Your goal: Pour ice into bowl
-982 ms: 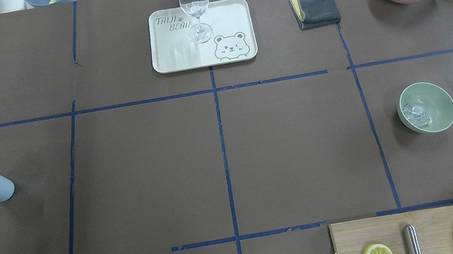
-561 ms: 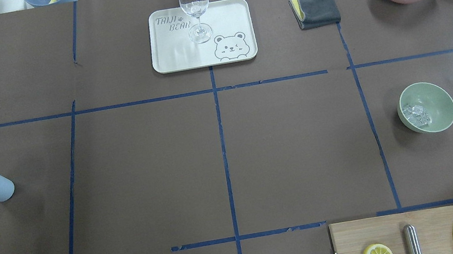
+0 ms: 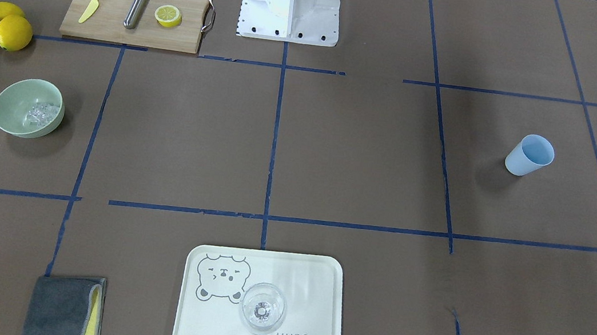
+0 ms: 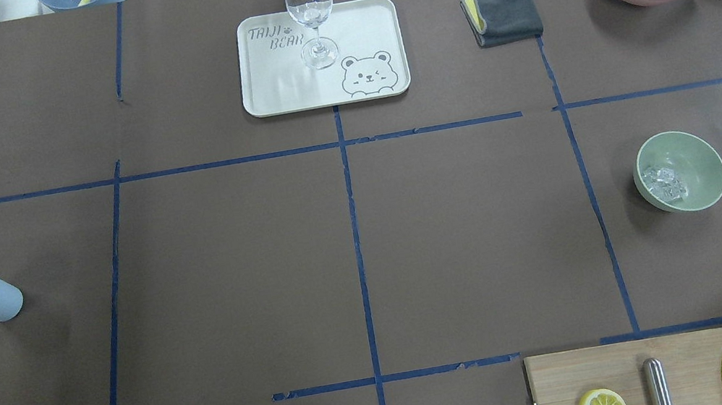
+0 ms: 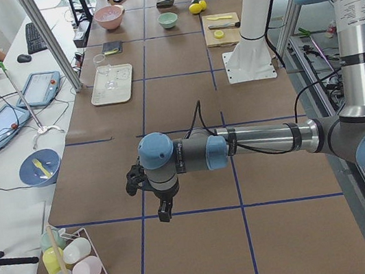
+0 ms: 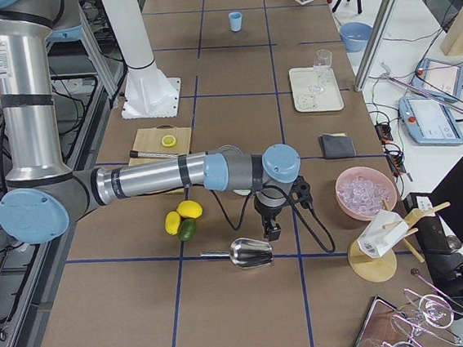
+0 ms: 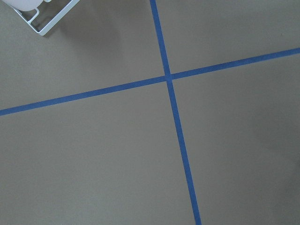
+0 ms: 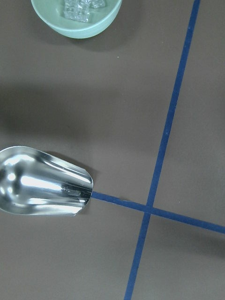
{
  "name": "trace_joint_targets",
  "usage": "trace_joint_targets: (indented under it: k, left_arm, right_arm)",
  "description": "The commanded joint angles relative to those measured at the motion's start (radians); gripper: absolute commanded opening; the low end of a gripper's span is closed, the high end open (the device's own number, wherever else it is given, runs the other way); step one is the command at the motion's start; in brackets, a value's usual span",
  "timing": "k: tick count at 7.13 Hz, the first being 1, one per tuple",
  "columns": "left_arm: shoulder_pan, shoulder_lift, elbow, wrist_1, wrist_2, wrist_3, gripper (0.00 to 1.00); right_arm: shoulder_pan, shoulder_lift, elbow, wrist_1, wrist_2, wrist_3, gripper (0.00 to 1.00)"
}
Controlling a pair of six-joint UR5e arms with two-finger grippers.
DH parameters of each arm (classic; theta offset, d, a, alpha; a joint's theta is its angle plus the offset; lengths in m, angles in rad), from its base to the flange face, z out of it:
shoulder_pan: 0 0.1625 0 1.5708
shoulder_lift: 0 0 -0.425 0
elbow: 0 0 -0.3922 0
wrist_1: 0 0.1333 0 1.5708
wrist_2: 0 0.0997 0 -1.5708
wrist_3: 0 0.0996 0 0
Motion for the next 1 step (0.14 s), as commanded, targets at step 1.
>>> trace_joint_targets:
  k: [1]
  left_arm:
    - [0.001,-0.006,0.004,0.000,0.003,0.002,1.00]
  right_arm:
    - [0.000,0.003,-0.002,0.002,-0.043,-0.003,1.00]
